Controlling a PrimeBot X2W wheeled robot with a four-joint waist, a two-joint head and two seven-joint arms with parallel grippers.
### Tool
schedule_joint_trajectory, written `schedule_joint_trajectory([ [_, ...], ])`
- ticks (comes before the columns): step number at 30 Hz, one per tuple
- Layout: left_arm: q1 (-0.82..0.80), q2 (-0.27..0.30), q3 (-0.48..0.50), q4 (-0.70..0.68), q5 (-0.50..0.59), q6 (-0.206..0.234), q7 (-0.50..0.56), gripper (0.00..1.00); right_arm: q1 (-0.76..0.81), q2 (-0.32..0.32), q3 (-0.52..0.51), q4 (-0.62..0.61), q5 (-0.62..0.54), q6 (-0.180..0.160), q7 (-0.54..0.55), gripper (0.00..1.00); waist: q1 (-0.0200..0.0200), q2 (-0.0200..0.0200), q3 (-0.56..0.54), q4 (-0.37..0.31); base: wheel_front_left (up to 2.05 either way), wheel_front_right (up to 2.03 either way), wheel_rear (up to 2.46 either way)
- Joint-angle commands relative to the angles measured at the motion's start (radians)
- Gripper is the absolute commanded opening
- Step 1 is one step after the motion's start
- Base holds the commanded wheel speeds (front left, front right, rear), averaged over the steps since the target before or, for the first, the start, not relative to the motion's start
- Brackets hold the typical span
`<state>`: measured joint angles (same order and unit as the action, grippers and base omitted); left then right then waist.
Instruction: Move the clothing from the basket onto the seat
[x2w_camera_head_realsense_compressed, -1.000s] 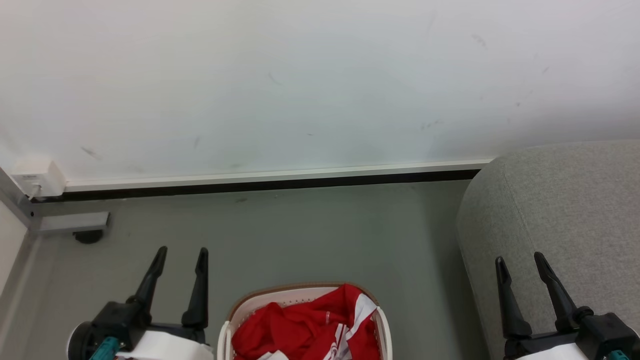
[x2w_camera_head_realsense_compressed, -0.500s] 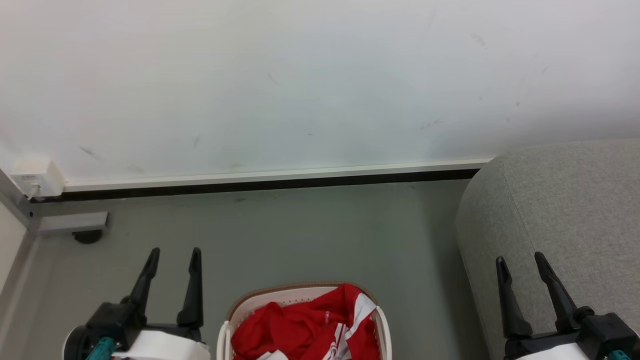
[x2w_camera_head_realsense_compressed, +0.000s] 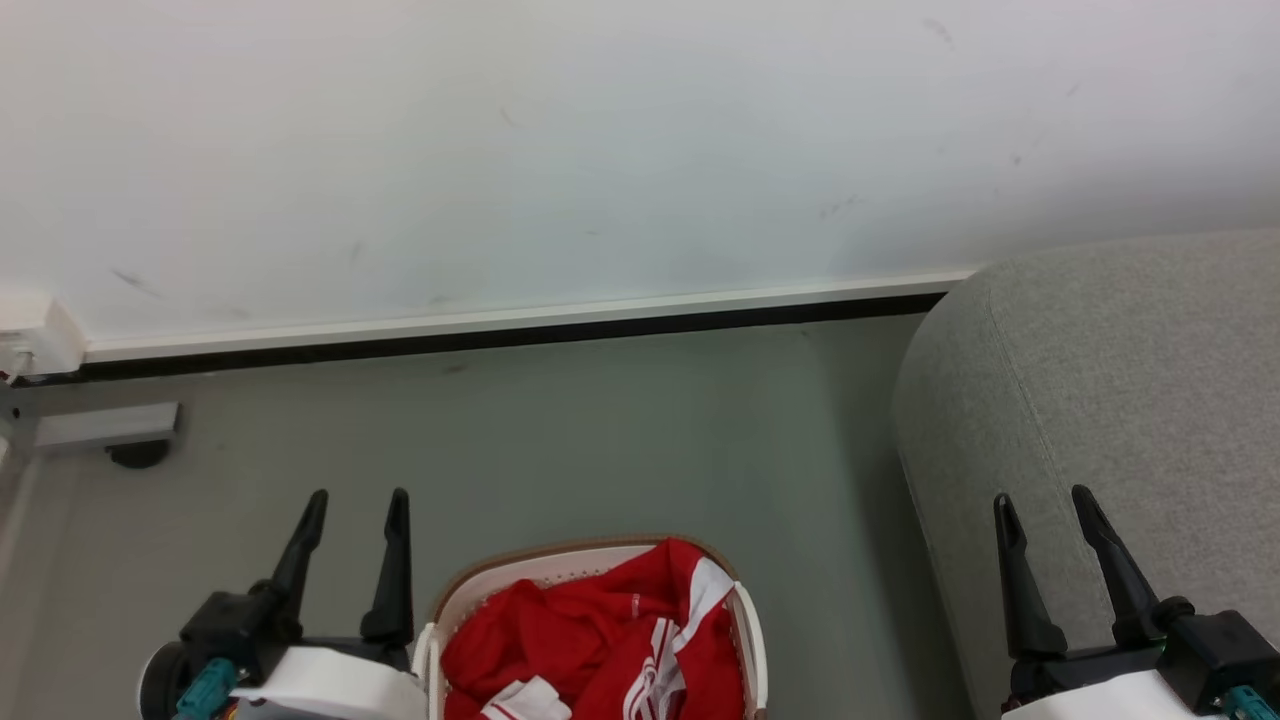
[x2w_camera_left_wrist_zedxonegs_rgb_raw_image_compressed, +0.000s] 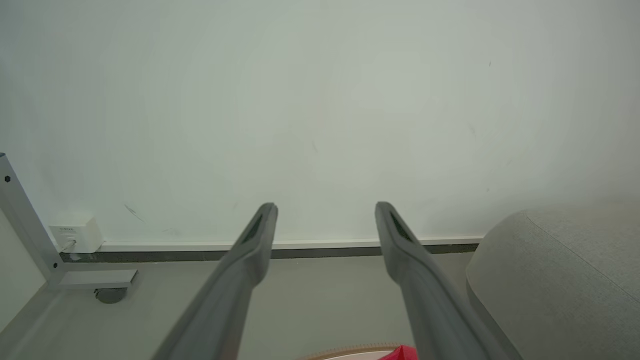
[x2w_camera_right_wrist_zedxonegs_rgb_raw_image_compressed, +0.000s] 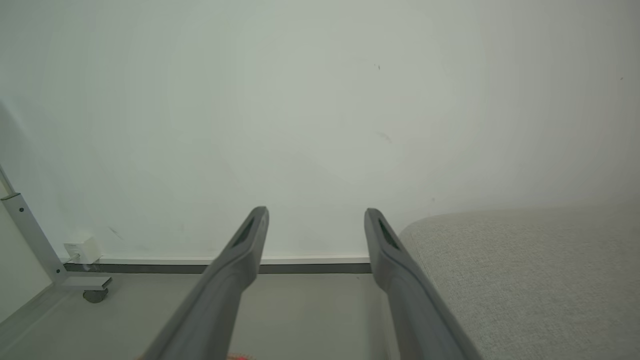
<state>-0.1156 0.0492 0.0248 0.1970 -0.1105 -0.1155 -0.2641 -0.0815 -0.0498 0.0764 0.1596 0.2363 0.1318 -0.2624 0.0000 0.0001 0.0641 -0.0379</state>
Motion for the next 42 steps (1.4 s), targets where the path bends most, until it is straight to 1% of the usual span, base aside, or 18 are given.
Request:
schedule_joint_trajectory([
  [1,-0.022,0.002,-0.003,0.017,-0.006,-0.004,-0.001,1.0,-0.018,-0.001,-0.006,-0.008,0.004,-0.002,-0.004,1.0,0.0,-0.0001,0.029,-0.022,0.0,0.0,0.0],
  [8,-0.073,0.004,-0.015,0.088,0.01,-0.011,-0.001,1.0,-0.051,-0.001,-0.008,-0.022,0.011,-0.002,-0.003,1.0,0.0,-0.0001,0.103,-0.081,0.0,0.0,0.0],
  [15,-0.138,0.042,-0.039,0.218,0.01,-0.014,-0.001,1.0,-0.092,-0.001,-0.003,-0.036,0.027,-0.002,-0.003,1.0,0.0,-0.0001,0.184,-0.152,0.0,0.0,0.0],
  [23,-0.217,0.102,-0.084,0.424,-0.013,-0.014,-0.001,1.0,-0.125,-0.001,0.006,-0.062,0.042,-0.002,-0.003,1.0,0.0,-0.0001,0.266,-0.227,0.0,0.0,0.0],
  [28,-0.286,0.143,-0.133,0.576,-0.026,-0.014,-0.001,1.0,-0.144,-0.001,0.01,-0.083,0.05,-0.002,-0.003,1.0,0.0,-0.0001,0.328,-0.261,0.0,0.0,0.0],
  [35,-0.396,0.205,-0.231,0.793,-0.033,-0.014,0.007,1.0,-0.18,-0.001,0.016,-0.122,0.069,-0.002,-0.003,1.0,0.0,-0.0001,0.433,-0.311,0.0,0.0,0.0],
  [42,-0.512,0.276,-0.328,0.952,0.001,-0.014,0.057,1.0,-0.222,-0.001,0.002,-0.168,0.106,-0.002,-0.003,1.0,0.0,-0.0001,0.557,-0.359,0.0,0.0,0.0],
])
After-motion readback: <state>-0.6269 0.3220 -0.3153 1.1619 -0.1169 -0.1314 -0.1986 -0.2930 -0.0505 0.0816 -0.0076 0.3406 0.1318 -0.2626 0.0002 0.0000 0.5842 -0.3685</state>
